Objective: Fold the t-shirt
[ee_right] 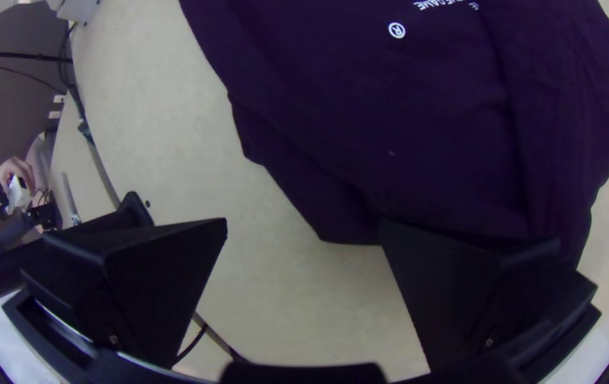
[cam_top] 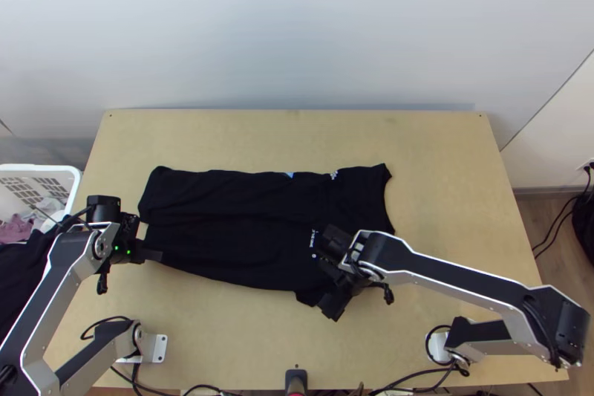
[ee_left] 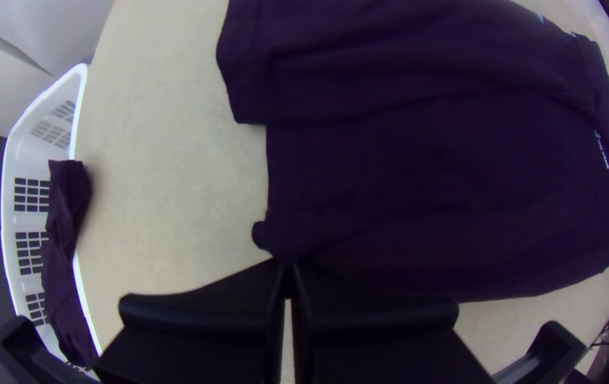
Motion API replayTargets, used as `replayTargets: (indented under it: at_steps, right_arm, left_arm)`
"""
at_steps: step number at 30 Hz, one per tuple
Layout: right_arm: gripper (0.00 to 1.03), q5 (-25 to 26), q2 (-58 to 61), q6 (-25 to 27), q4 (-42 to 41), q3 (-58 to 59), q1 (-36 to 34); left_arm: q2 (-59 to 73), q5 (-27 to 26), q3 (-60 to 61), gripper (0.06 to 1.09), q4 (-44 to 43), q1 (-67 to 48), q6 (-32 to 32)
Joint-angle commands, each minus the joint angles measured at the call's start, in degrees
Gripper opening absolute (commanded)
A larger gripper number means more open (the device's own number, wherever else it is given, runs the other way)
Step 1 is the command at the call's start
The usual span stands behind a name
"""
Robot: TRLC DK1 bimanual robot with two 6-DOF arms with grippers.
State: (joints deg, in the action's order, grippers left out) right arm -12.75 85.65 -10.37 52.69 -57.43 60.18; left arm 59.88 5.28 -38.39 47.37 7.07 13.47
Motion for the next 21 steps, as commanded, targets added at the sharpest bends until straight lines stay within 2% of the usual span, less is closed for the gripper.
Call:
replayTargets:
  at_steps: [1, 6, 7, 9, 13, 15, 18, 21]
  right_arm:
    - [0.99, 4.32, 2.33, 1.41, -3.91, 2.15, 0.81]
    - [0.92, 6.16, 3.12, 1.93, -6.02, 3.64, 0.81]
    - [0.88, 6.51, 3.30, 2.02, -6.10, 3.64, 0.81]
    - [0.77, 7.04, 3.39, 2.55, -6.37, 3.82, 0.99]
    - [0.37, 7.13, 2.95, 3.43, -7.86, 3.73, 0.99]
    - [0.32, 7.13, 2.24, 3.25, -7.95, 3.64, 0.99]
    - [0.17, 7.04, 1.37, 2.72, -8.04, 3.29, 0.73]
    - [0.09, 7.13, 1.10, 2.64, -8.30, 3.90, 0.55]
  left_arm:
    - [0.50, 0.08, -0.90, 0.10, 0.00, -0.13, -0.82]
    - [1.65, 0.08, -1.60, 0.10, -0.27, -0.13, -0.82]
    - [1.91, 0.08, -1.69, 0.10, -0.27, -0.13, -0.82]
    - [2.61, 0.08, -1.95, 0.10, -0.27, -0.13, -0.82]
    - [3.58, 0.08, -2.57, 0.10, -0.27, -0.13, -0.82]
    - [4.02, 0.08, -2.83, 0.10, -0.35, -0.13, -0.82]
    - [4.55, 0.08, -3.09, 0.10, -0.35, -0.04, -0.82]
    - [4.72, 0.08, -3.36, 0.10, -0.35, 0.14, -0.73]
